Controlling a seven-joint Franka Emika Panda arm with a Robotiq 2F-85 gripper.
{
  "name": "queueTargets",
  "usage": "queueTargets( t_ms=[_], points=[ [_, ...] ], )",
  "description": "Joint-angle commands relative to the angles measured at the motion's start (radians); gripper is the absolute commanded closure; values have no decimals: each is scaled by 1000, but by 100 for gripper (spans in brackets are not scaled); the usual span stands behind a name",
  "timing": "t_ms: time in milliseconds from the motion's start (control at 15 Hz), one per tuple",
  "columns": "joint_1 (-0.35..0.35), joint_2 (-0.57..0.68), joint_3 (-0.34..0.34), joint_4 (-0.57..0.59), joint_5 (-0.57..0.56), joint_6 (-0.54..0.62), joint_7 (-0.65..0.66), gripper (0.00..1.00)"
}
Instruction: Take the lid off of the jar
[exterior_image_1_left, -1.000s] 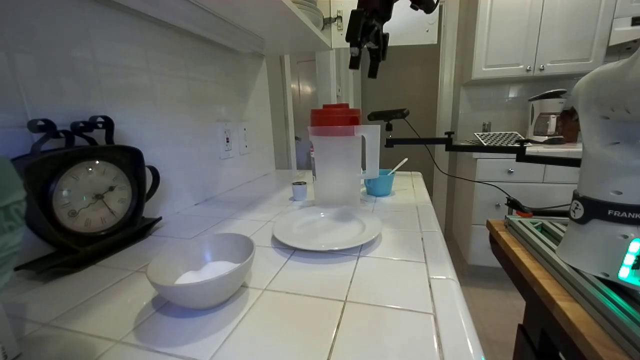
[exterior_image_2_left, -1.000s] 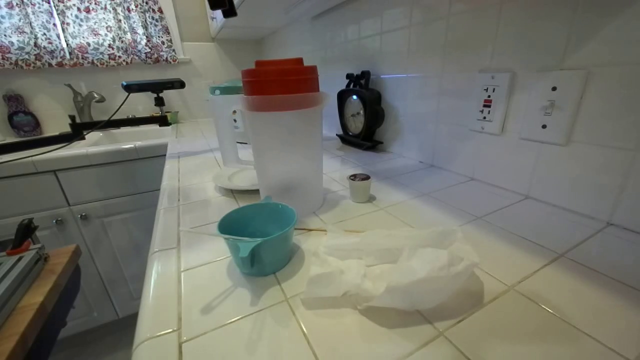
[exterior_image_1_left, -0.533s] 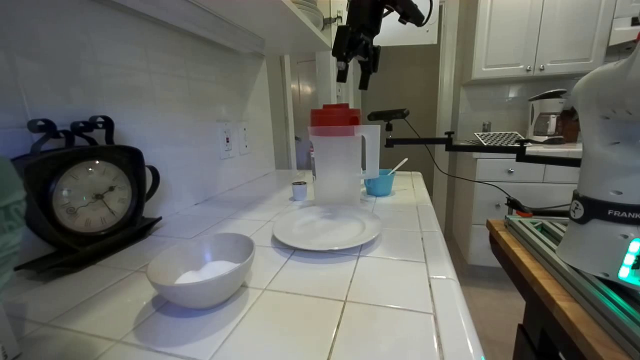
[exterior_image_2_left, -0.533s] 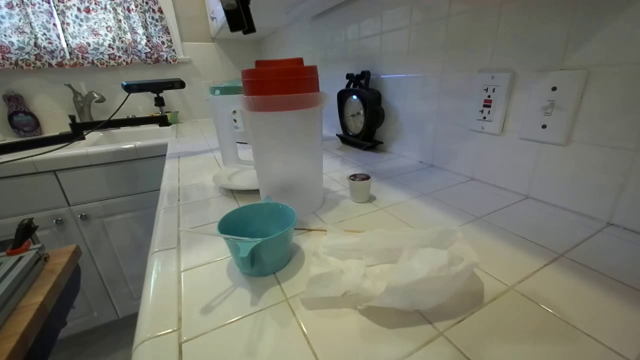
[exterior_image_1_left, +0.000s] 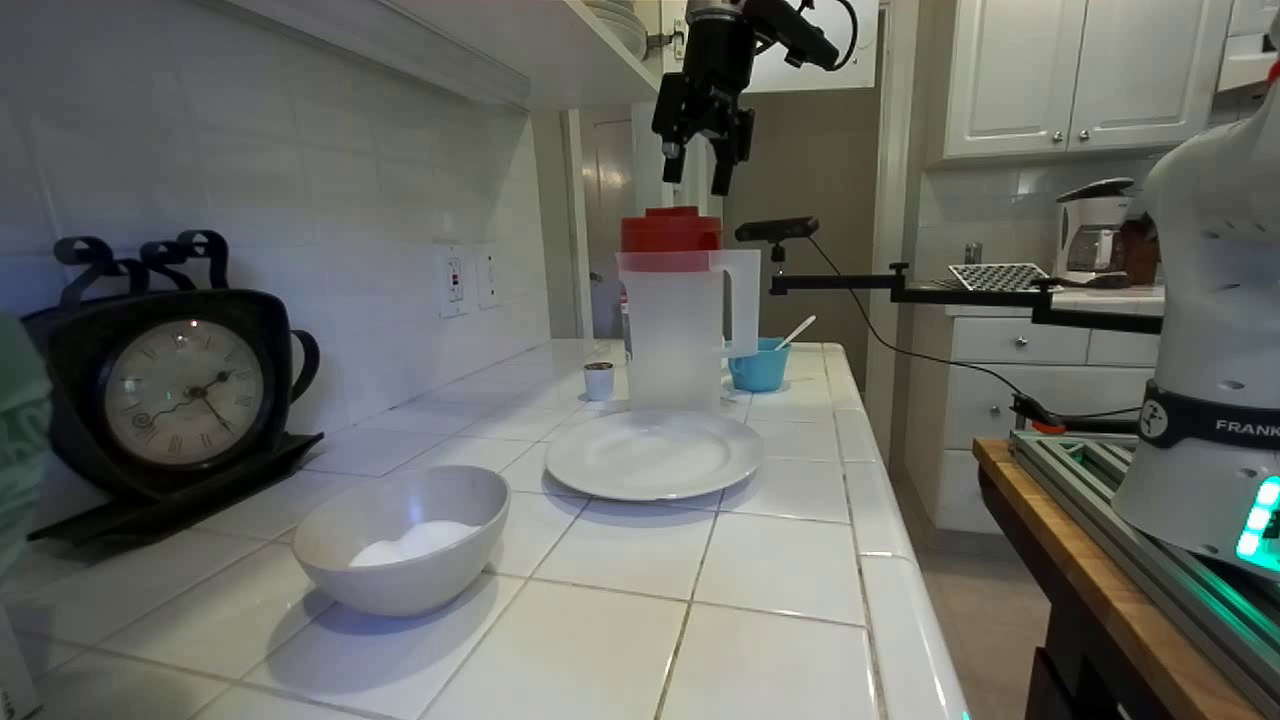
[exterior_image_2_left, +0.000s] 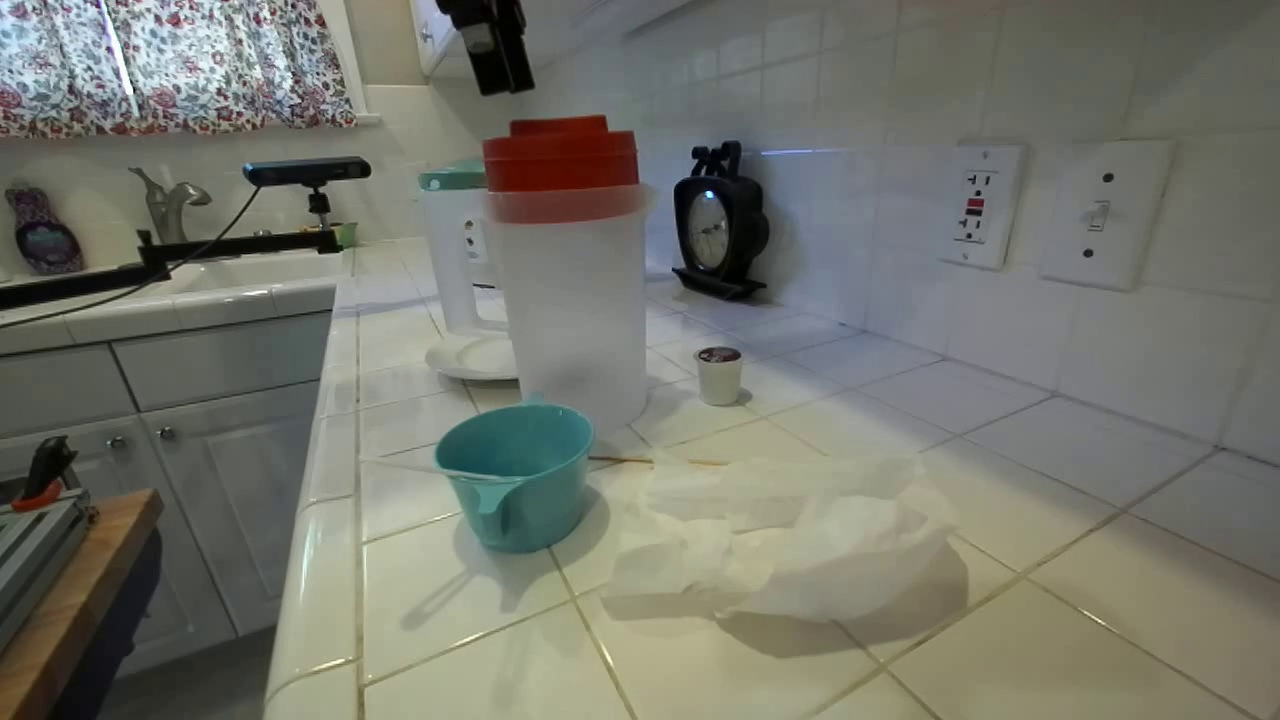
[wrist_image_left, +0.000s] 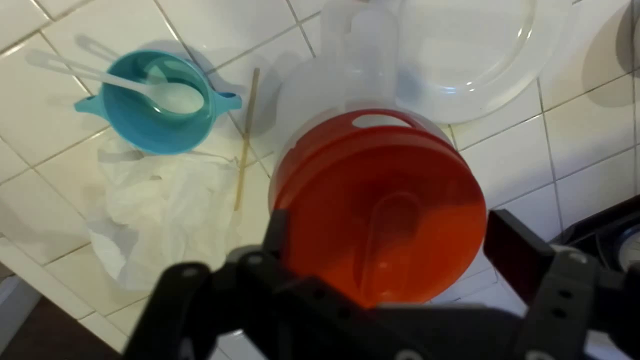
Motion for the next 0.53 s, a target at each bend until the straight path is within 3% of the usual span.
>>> queueTargets(
  t_ms=[0, 133, 400, 467],
  points=[
    [-12, 12, 3, -13, -2, 42, 32, 0],
    [-14, 23, 1, -15, 2, 57, 39, 3],
    [-16, 34, -1, -21, 4, 86, 48, 36],
    [-16, 35, -1, -21, 5, 88, 49, 39]
  ],
)
